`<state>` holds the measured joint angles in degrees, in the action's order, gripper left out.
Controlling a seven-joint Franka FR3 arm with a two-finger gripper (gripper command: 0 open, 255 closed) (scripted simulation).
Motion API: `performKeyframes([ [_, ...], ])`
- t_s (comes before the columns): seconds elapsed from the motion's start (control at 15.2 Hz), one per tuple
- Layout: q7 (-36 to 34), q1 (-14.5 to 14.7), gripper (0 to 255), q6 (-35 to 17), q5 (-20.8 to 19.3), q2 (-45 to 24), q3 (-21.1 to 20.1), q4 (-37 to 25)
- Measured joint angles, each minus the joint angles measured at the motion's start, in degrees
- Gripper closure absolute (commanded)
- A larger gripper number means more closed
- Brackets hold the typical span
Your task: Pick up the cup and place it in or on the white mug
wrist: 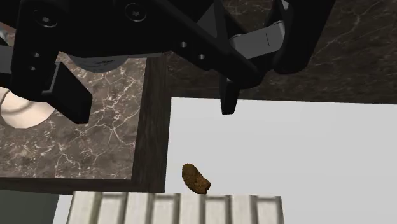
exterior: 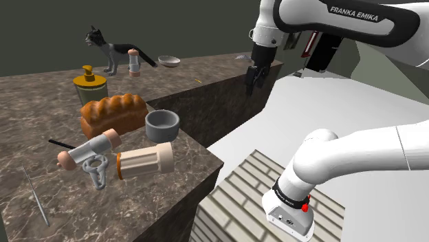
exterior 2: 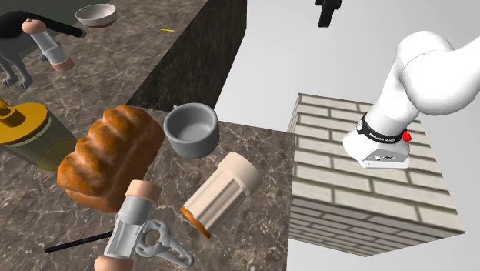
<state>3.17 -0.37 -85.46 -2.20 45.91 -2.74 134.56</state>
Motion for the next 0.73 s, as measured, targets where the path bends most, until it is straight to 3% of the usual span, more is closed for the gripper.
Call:
performKeyframes([
  [0.2,1.7,0.79,0,-2.85,1.49,0.25,1.46,2.28],
  [0.73,14.14,7.58,0,-21.73,12.9,-0.26,9.7,16.09],
])
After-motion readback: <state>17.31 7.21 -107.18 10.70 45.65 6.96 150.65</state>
